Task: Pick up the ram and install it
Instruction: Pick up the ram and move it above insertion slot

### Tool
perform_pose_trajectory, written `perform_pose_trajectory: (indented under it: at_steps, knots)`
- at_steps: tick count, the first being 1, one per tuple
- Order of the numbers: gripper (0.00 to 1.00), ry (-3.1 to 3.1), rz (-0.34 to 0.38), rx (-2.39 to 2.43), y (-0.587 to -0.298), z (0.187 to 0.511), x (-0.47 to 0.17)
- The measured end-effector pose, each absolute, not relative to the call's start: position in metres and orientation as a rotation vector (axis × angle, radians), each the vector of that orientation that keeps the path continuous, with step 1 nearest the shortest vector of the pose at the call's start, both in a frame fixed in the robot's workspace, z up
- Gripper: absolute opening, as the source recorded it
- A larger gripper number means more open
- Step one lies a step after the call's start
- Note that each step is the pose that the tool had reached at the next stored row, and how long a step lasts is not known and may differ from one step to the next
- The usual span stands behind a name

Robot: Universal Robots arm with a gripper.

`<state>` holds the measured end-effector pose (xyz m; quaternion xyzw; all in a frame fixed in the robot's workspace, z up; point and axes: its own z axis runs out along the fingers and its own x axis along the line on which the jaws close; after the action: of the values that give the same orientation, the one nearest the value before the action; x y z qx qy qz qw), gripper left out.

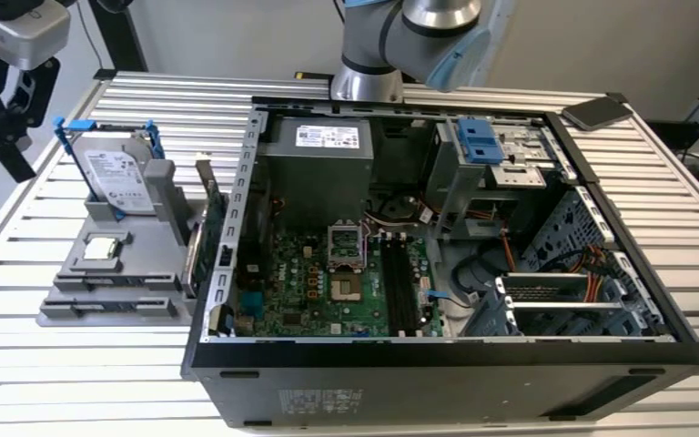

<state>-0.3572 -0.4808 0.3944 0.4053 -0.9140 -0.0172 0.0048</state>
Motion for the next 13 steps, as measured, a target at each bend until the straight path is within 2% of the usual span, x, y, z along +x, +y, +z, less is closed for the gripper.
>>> perform_pose_trajectory:
  at_steps: [13]
  knots:
    - [0.00,-2.778,-0.048,1.438,-0.4805,0.3943,-0.3575]
